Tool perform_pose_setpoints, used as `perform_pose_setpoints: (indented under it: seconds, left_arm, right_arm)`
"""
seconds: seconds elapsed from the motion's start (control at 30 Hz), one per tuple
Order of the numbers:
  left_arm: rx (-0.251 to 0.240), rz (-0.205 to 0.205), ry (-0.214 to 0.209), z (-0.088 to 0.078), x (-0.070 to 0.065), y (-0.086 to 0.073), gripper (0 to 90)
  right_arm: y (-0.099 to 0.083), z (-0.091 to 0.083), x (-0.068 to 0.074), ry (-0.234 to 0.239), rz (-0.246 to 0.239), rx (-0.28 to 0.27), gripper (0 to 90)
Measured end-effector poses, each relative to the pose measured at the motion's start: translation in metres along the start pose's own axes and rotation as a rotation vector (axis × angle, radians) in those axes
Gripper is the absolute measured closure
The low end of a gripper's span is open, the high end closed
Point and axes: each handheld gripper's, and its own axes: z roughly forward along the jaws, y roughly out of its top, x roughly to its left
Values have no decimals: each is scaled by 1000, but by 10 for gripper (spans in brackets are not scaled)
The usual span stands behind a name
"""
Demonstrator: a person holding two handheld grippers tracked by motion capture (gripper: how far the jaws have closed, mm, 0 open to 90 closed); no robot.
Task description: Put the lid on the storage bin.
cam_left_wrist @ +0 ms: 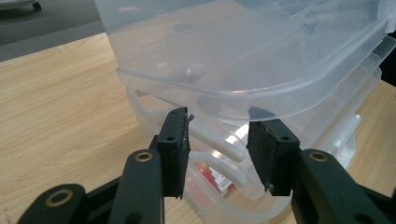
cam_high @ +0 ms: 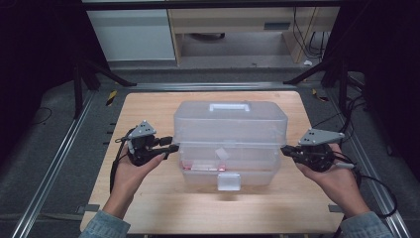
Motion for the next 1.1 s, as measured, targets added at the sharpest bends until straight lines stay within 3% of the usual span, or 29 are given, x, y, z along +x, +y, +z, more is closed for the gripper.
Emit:
perform_pose_setpoints:
  seconds: [1.1]
  left_arm:
    - [14, -29, 25, 1, 7, -26, 585]
  right_arm:
    - [-23, -4, 12, -7, 21, -8, 840]
